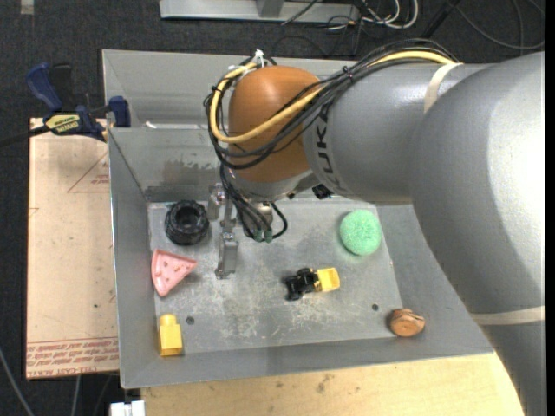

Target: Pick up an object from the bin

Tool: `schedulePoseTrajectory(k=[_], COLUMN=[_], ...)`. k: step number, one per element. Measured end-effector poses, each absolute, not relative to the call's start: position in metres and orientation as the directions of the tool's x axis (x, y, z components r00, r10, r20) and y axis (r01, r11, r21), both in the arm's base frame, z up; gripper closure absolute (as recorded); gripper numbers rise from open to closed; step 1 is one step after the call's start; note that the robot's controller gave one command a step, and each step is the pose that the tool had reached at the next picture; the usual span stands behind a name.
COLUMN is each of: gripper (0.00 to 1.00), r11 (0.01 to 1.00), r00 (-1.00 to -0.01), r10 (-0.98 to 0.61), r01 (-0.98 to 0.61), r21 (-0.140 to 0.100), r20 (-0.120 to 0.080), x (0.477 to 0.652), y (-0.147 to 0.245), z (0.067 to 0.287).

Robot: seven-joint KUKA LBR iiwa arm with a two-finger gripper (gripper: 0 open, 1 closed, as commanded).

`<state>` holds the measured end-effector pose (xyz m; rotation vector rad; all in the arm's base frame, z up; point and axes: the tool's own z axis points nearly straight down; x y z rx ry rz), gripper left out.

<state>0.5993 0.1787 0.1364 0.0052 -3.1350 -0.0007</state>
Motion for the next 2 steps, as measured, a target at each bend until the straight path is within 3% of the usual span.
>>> schedulePoseTrajectory(k=[1, 2], gripper=[0.0, 0.0], r11=[1.0, 0.999], r00=[-1.0, -0.999], r10=[-0.001, -0.053], r01=[-0.001, -0.053], r21=[0.002, 0.003], r20=[-0.001, -0.011], x=[0.601, 0.618], y=[0.178, 0.196], z=[0.141, 0.104])
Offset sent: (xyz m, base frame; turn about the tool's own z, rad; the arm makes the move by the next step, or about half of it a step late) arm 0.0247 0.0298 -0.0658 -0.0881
